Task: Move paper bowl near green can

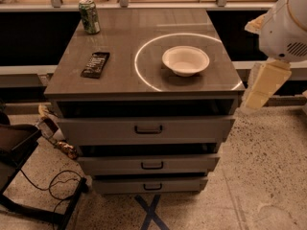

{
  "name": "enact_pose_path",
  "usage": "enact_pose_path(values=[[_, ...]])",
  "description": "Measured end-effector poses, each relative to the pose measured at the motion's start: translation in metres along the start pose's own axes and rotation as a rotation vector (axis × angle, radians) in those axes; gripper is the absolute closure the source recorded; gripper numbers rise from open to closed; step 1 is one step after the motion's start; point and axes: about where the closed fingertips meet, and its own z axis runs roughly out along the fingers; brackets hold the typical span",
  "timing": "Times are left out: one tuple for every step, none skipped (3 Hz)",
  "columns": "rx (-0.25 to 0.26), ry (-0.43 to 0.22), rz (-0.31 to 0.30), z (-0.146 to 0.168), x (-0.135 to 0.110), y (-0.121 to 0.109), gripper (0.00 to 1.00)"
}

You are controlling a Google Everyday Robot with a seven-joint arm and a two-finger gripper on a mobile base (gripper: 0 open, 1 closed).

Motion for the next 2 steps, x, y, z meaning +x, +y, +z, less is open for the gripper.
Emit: enact_pose_path(values=[[0.033, -0.025, -0.045, 0.028, -0.012, -0.014, 0.00], [0.054, -0.081, -0.049, 0.052, -0.021, -0.026, 0.00]])
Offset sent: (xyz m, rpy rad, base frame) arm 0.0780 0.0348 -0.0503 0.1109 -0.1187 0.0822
